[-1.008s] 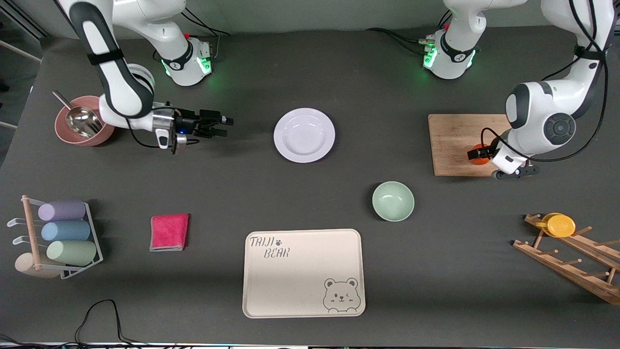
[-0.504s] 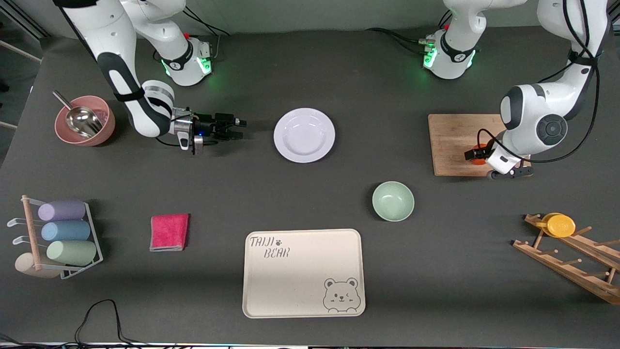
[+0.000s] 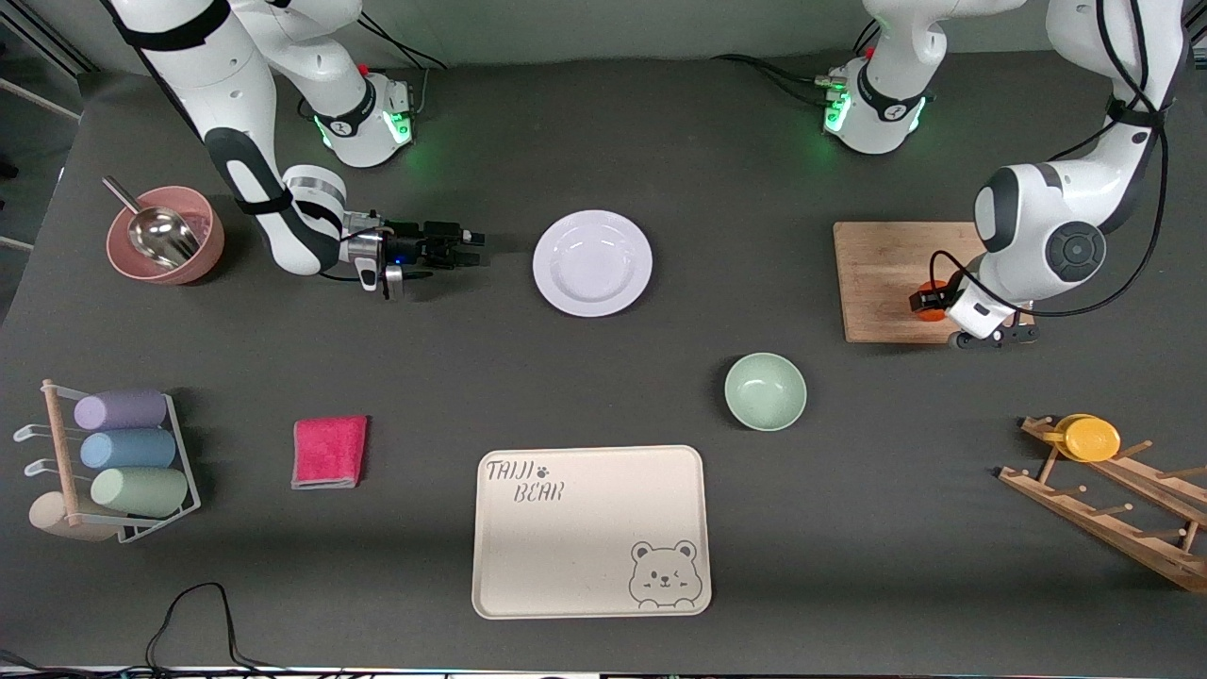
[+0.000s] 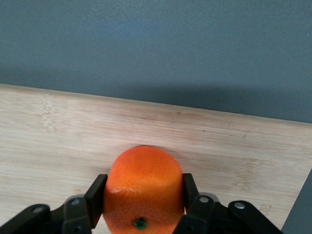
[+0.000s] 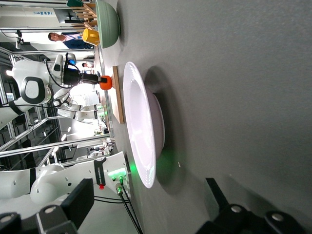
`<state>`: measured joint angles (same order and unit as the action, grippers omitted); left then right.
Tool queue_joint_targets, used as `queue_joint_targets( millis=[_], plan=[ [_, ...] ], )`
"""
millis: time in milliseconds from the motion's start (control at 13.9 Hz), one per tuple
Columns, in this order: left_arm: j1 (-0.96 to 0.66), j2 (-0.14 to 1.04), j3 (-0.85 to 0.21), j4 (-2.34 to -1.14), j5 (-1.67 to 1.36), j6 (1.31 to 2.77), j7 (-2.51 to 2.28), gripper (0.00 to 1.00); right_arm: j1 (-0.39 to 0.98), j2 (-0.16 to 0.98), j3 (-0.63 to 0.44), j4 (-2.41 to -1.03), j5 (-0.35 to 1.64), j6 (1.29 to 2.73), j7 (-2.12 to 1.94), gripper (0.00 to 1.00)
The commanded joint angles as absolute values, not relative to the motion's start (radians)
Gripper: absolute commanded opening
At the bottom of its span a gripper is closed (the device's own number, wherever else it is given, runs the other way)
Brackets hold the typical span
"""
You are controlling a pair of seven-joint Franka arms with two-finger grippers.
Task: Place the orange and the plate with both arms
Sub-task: 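Lift the orange off the cutting board with the left gripper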
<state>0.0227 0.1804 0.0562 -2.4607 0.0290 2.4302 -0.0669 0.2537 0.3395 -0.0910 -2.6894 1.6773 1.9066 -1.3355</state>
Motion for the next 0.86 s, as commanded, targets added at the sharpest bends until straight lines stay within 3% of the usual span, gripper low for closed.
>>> queue_joint_targets(
  millis=[0, 72, 288, 504, 648, 792],
  plan=[
    [0.020, 0.048, 0.054, -2.464, 0.015, 2.341, -0.041, 0.00, 0.253, 0.373, -0.098, -2.668, 1.707, 1.893, -1.362, 1.00],
    [0.012, -0.031, 0.049, -2.459, 0.015, 2.262, -0.044, 0.00, 0.255, 0.383, -0.100, -2.665, 1.709, 1.893, -1.362, 1.00],
    [-0.002, -0.191, 0.041, -2.363, 0.015, 2.000, -0.057, 0.00, 0.253, 0.394, -0.100, -2.655, 1.710, 1.899, -1.356, 0.86],
    [-0.003, -0.201, 0.009, -2.095, 0.015, 1.679, -0.060, 0.00, 0.253, 0.394, -0.100, -2.655, 1.712, 1.904, -1.351, 0.67],
    [-0.005, -0.187, 0.002, -1.950, 0.018, 1.545, -0.060, 0.00, 0.253, 0.394, -0.100, -2.654, 1.710, 1.905, -1.351, 0.54],
    [-0.006, -0.170, -0.002, -1.847, 0.018, 1.465, -0.060, 0.00, 0.253, 0.396, -0.100, -2.654, 1.710, 1.905, -1.351, 0.51]
  ],
)
